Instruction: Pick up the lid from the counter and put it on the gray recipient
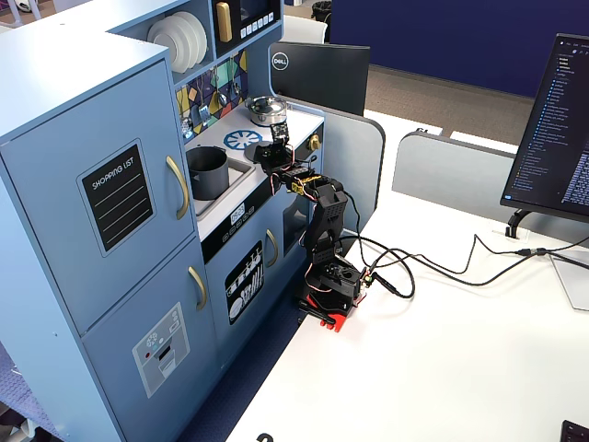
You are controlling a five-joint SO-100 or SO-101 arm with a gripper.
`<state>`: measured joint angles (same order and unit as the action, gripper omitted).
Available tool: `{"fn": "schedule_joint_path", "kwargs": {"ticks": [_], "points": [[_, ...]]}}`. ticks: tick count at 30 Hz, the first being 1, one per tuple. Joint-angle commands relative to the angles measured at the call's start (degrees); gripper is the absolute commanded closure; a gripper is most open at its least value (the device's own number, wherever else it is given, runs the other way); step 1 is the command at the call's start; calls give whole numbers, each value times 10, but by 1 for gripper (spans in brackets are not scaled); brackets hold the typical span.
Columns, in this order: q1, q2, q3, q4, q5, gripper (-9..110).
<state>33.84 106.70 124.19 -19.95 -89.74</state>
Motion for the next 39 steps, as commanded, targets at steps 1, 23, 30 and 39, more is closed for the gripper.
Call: {"fn": "schedule_joint_path", "kwargs": {"ticks": [1, 23, 30, 39], "points": [[-11, 34, -33, -17, 6, 102], [-164, 163, -236, 214, -37, 102], [-218, 199, -228, 254, -37, 102], [-275, 231, -162, 252, -26, 102]]}}
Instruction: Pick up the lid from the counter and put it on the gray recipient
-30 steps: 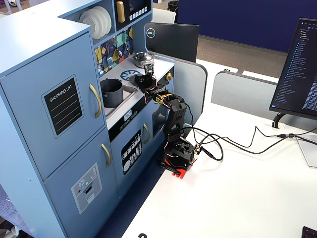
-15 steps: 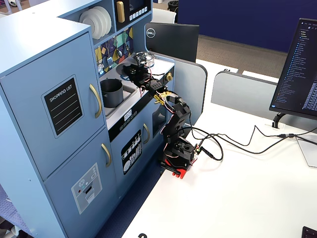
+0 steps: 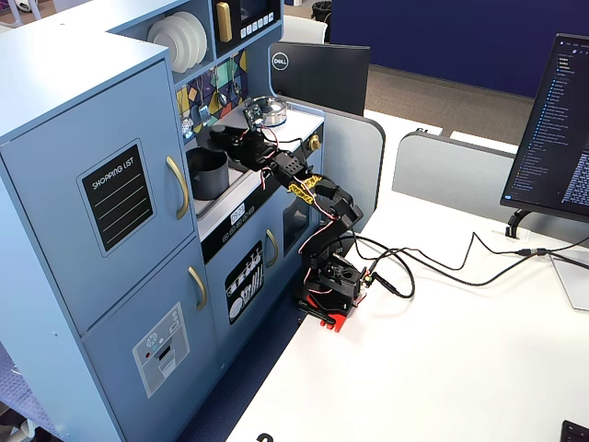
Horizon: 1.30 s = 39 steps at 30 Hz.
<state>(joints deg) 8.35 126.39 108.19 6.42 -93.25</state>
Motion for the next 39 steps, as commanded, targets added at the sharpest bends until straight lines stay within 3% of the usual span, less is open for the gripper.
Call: {"fn": "schedule_joint_path", "kwargs": {"ticks": [1, 39], "points": [[-25, 35, 8, -16, 7, 102], [-64, -54, 44, -104, -1, 102]]}}
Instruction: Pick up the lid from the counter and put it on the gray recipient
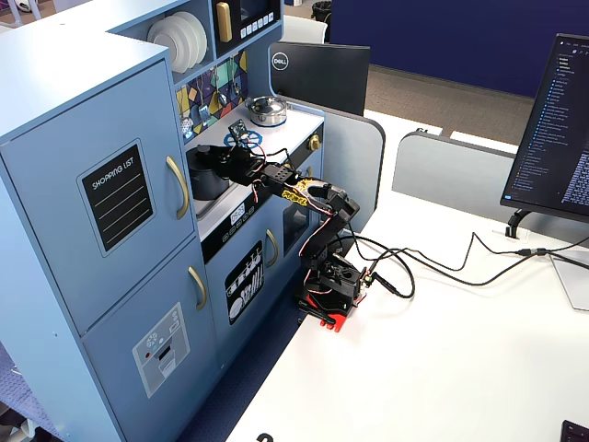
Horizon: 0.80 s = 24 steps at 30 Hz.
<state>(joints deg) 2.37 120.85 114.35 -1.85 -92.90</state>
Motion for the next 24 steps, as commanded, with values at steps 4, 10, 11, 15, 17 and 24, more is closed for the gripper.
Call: {"fn": "schedule_joint_path", "kwargs": {"ticks": [4, 10, 11, 15, 17, 24], "points": [[-4, 9, -15, -14, 2, 88], [-1, 27, -15, 7, -8, 77], [2, 32, -16, 12, -10, 77], [3, 65, -25, 40, -20, 77], [6, 92, -27, 65, -24, 77], [8, 236, -25, 207, -36, 79]]}}
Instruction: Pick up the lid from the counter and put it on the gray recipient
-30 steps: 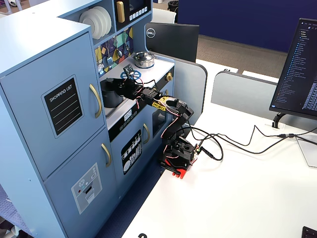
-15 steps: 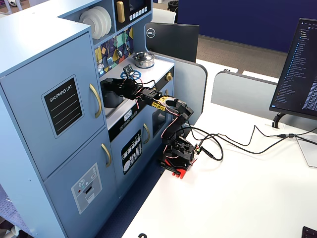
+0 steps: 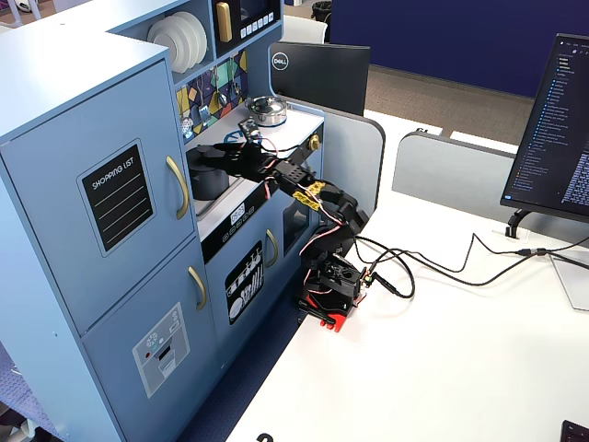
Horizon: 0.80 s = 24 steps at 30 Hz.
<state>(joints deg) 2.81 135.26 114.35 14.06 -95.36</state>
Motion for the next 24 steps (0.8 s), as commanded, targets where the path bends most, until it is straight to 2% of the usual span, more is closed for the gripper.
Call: {"fn": "schedule_joint_path", "kwargs": {"ticks": [1, 5, 9, 11, 13, 18, 24], "points": [[0, 119, -23, 74, -14, 80], [-27, 239, -14, 200, -20, 86], [-30, 339, -7, 389, 4, 102], [-11, 370, 20, 436, 50, 102], [2, 381, 52, 499, 33, 102], [-7, 395, 191, 583, 77, 102], [-47, 425, 384, 570, 142, 102]]}}
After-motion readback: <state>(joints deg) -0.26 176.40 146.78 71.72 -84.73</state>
